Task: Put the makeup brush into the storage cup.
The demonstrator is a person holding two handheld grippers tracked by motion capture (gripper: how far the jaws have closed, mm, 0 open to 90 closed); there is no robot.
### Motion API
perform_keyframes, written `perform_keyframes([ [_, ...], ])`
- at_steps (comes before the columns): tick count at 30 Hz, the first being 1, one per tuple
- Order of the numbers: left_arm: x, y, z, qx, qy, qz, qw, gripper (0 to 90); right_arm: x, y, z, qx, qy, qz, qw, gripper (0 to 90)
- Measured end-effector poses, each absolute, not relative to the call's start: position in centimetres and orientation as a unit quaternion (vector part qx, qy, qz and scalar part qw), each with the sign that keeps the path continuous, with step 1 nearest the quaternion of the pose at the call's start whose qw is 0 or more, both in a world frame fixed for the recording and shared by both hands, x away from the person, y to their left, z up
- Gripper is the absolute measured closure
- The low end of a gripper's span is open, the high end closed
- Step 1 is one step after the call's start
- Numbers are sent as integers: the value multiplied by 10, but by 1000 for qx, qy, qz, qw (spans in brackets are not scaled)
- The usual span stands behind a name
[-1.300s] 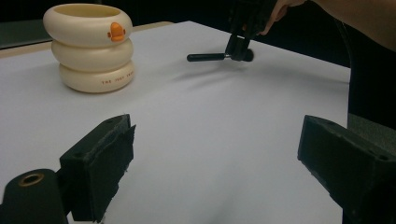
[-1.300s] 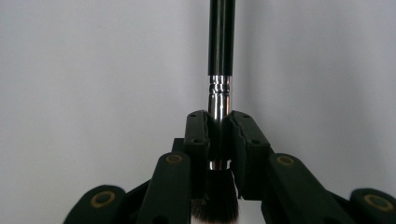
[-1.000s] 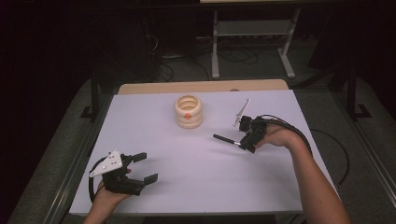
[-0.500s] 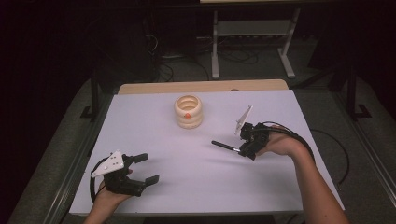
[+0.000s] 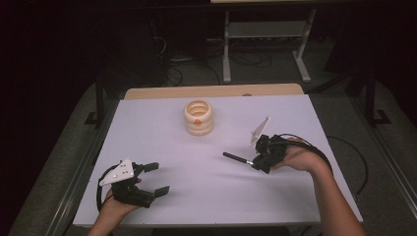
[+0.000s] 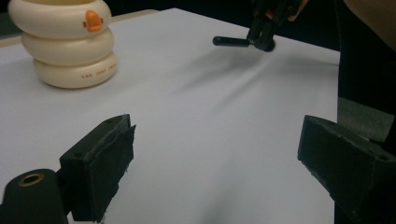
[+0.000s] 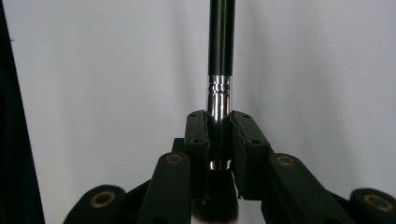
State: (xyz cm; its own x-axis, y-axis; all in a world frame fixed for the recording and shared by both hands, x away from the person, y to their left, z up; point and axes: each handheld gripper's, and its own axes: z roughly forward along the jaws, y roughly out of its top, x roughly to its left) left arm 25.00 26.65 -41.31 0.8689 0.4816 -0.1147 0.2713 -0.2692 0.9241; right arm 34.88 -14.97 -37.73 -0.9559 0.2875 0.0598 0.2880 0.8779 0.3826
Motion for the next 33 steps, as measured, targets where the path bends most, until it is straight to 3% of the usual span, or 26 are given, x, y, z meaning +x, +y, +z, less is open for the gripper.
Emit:
perform_keyframes([
  [33, 286, 217, -393, 853, 136, 47, 502, 130, 329, -119, -370, -69, -980, -184, 15, 770],
])
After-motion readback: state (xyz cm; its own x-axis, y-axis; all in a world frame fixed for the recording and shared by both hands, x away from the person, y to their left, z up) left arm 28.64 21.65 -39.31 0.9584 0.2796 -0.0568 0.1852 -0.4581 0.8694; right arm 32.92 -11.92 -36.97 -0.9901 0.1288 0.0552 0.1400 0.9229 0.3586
